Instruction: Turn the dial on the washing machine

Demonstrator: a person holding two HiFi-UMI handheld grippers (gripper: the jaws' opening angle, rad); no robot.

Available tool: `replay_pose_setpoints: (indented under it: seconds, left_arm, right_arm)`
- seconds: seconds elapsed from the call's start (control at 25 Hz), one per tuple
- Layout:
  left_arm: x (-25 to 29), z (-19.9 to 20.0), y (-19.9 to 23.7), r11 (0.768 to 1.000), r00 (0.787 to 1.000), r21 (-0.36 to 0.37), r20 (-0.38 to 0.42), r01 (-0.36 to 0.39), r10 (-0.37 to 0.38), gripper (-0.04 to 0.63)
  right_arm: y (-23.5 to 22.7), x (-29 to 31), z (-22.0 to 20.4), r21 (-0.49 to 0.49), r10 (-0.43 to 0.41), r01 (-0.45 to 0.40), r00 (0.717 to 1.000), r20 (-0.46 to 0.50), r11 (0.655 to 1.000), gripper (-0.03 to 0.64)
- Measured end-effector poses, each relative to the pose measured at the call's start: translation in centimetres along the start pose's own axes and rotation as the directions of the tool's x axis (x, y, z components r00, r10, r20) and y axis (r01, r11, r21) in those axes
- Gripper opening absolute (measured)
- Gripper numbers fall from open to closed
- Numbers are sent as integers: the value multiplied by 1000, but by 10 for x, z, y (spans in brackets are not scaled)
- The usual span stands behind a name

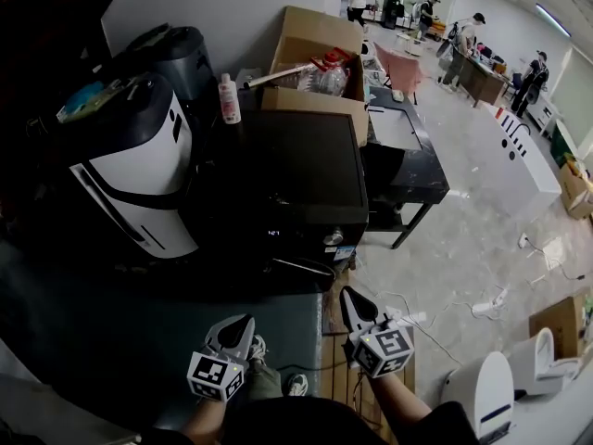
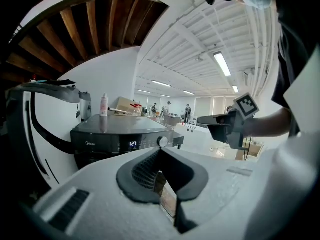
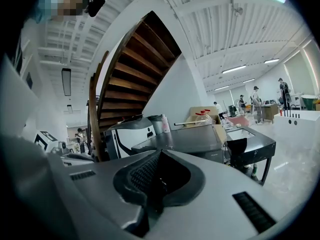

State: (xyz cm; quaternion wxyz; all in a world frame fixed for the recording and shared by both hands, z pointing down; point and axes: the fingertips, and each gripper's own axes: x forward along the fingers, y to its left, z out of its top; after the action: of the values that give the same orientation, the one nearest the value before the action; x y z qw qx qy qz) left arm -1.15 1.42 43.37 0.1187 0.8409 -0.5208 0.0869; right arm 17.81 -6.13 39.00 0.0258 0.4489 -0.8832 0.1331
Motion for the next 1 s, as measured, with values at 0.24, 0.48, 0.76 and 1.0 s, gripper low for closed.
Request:
replay_pose_setpoints:
  seconds: [0.24, 0.48, 0.76, 1.0]
  left_arm:
    - [-15, 10, -4, 1000, 1000, 12, 13, -17, 17, 6]
    - [-22, 13, -5, 1000, 1000, 11, 10, -24, 23, 6]
    - [-23, 18, -1, 998, 998, 15, 18, -54, 54, 6]
    - [-23, 19, -1, 998, 998, 7, 12, -57, 57, 6]
  right_arm:
    - [21, -13, 6, -25, 52, -52, 999, -9, 998, 0]
    - [30, -21, 13, -33, 43, -43, 999, -4, 999, 0]
    - [29, -29, 8, -15, 13, -13, 1000, -14, 1000, 0]
    - [23, -35, 6, 1, -6, 6, 1000, -19, 1000, 0]
